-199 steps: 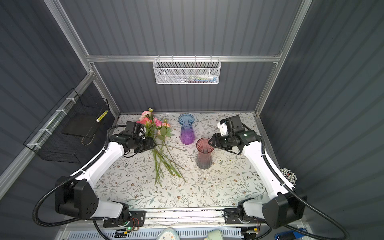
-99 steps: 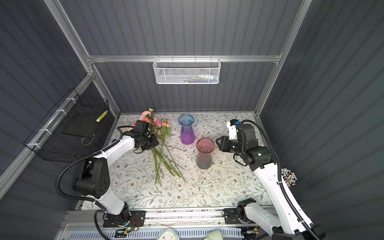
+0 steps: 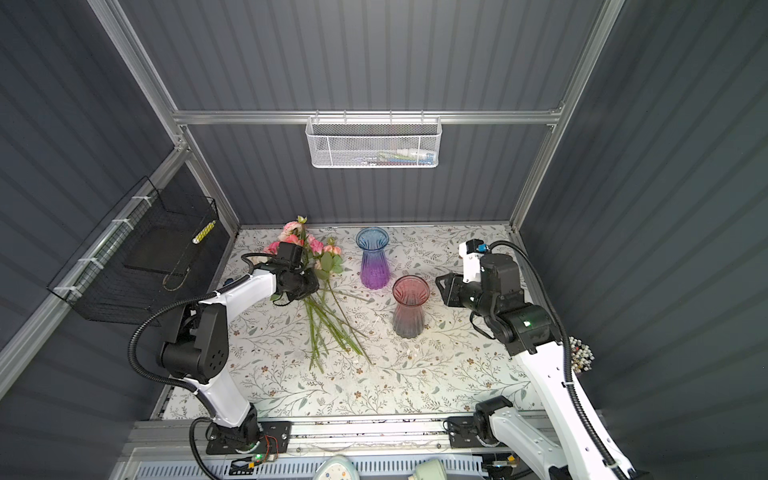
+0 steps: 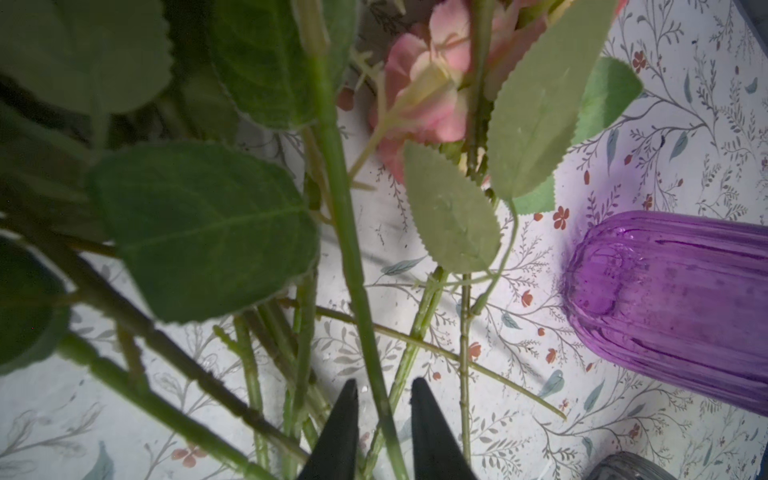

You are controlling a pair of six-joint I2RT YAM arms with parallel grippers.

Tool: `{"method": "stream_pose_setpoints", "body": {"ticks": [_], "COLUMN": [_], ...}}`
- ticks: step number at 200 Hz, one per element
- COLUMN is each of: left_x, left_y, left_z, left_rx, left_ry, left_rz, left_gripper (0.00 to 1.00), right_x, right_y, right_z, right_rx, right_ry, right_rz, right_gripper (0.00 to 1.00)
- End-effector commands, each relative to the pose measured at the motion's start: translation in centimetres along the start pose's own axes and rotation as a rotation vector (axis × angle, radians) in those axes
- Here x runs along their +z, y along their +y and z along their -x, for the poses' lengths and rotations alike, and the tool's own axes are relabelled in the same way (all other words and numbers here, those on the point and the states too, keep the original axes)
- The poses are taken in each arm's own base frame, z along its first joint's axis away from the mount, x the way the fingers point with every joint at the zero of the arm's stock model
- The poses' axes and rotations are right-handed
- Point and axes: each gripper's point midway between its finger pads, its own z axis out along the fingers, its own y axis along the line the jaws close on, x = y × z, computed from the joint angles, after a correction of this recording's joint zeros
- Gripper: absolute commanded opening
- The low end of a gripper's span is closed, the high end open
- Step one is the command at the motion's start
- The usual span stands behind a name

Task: Arrange the flowers into the vase
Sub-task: 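Grasp one pink rose stem with the left gripper while the right releases the vase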

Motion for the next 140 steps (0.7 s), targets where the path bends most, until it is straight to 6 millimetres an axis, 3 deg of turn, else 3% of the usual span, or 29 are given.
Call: {"method": "stream_pose_setpoints", "body": {"ticks": [1,35,70,140], "left_x": [0.7,-0.5,-3.5,-13.9], "left_y": [-0.9,-1.6,-2.8,-7.7], "left_z": [0.6,1.4,2.4,4.4], "left_rx": [0.037,0.039,0.061,0.160], "left_ry": [-0.004,-0.034,-0.071,-0.218], "left_rz": [-0.024,-0.042,-0.066,-0.260], "left_gripper": [0.15,0.02,0.00,0.00], "right_x": [-0.3,-0.6,-1.1,-0.9], "right_y": [0.3,0.2,0.3,0.7], "right_z": [-0.4,-0.5,-0.4,-0.2], "right_rx": [-0.011,-0.011,-0.019,-0.009], "right_ry": [0.002,-0.013,-0.029,-0.045], "right_rz": [0.017,0.015,0.019,0.046], "right_gripper": [0.28,0.28,0.30,0.30]}}
